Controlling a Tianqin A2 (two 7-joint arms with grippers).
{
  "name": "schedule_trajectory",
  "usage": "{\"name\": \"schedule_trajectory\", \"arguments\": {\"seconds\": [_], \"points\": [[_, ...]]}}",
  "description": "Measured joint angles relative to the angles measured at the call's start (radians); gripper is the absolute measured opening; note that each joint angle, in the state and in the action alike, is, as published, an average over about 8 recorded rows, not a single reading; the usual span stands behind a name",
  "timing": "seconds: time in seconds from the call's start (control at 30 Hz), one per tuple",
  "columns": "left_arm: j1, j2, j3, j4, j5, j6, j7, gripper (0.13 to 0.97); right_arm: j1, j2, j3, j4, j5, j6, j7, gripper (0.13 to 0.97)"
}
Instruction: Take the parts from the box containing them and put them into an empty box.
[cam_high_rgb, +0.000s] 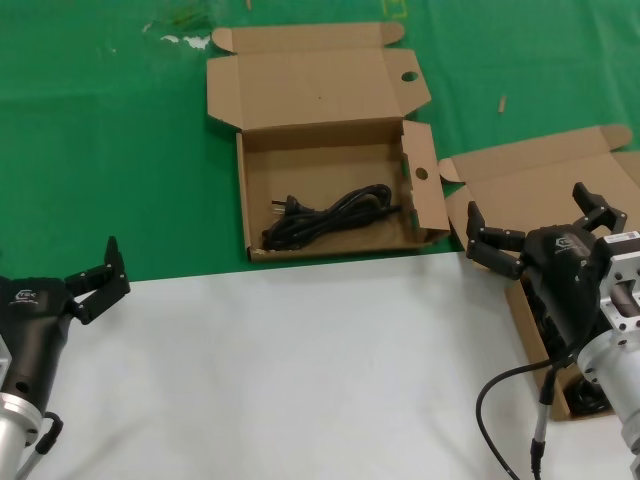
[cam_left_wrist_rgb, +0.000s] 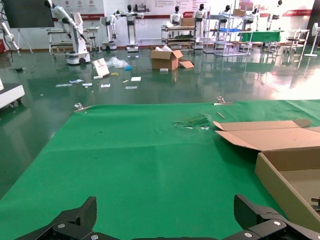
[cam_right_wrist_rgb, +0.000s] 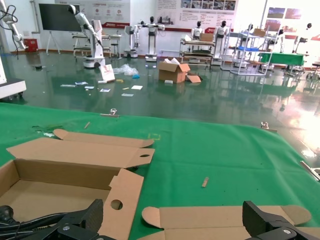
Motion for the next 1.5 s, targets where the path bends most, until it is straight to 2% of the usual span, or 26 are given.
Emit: {"name": "schedule_trajectory", "arguments": {"seconds": [1.5], "points": [[0.000, 0.000, 0.000, 0.000, 0.000, 0.000, -0.001, 0.966, 0.000, 0.000, 0.000, 0.000, 0.000, 0.000, 0.000, 0.966]]}}
